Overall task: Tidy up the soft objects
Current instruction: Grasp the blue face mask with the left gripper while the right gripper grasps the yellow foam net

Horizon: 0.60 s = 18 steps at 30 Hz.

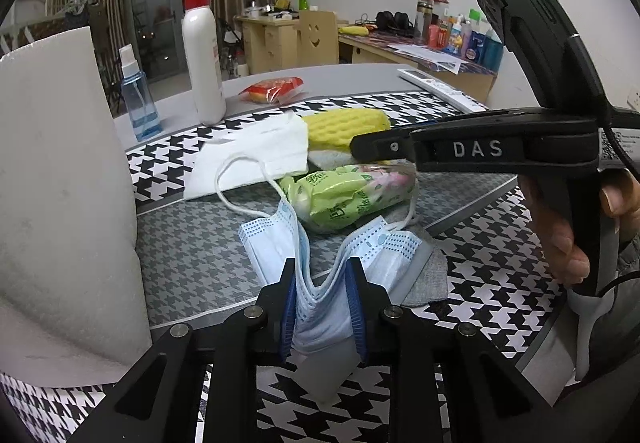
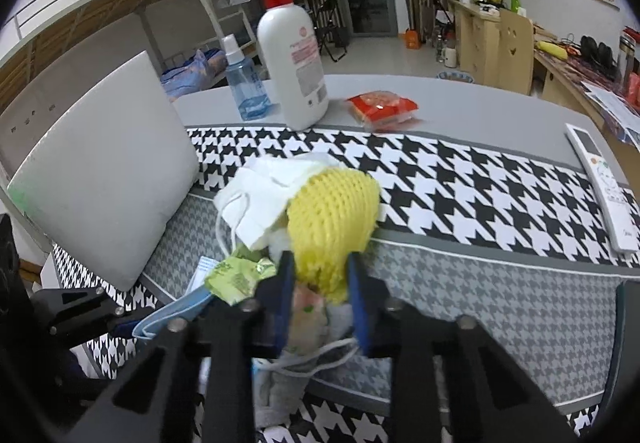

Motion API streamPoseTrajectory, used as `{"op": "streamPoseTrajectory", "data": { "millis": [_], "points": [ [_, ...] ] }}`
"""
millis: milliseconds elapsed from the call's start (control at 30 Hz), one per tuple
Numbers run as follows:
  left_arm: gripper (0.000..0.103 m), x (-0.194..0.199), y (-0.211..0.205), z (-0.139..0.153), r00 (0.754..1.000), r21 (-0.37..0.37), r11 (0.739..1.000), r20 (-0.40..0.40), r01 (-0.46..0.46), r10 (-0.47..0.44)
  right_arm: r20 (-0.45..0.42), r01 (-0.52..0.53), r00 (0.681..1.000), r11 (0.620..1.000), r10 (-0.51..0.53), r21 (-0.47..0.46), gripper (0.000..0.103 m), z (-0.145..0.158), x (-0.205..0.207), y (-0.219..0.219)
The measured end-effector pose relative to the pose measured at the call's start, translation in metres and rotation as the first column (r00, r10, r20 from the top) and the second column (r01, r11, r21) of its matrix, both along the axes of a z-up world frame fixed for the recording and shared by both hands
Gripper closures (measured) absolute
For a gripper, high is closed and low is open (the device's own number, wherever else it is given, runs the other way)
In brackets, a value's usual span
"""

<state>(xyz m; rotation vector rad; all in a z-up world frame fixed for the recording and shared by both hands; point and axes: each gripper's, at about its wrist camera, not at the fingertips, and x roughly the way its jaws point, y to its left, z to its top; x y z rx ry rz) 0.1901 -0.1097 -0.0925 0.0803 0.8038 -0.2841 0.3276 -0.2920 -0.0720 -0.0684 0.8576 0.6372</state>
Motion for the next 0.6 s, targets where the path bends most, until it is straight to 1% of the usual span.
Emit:
{"op": "streamPoseTrajectory", "data": {
  "millis": [67,167,300,433,600],
  "points": [
    [0.078,0.000,0.001,0.000,1.000,0.000,1.000,0.000,-0.001,0.001,-0.003,0.007,1.000,1.000,-0.007,0.007,0.081,0.001,0.001,-0.003],
    [0.079,-0.001,0.002,0.001,1.000,-0.006,1.000,0.001,-0.005,0.005,0.018,0.020,1.000,1.000,-0.020,0.019,0.082,0.005,-0.003,-0.007],
    [0.087,-0.004,0.004,0.003,1.000,-0.006,1.000,0.006,-0.007,0.007,0.052,0.031,0.998,0.999,-0.033,0.030,0.083,0.016,-0.009,-0.013],
    [0.091,-0.008,0.007,0.005,1.000,-0.005,1.000,0.015,-0.009,0.009,0.077,0.049,0.996,0.998,-0.052,0.041,0.083,0.025,-0.016,-0.019],
    [0.091,-0.011,0.010,0.010,0.999,-0.008,1.000,0.031,-0.010,0.010,0.105,0.067,0.992,0.997,-0.070,0.037,0.082,0.031,-0.025,-0.023]
  ]
}}
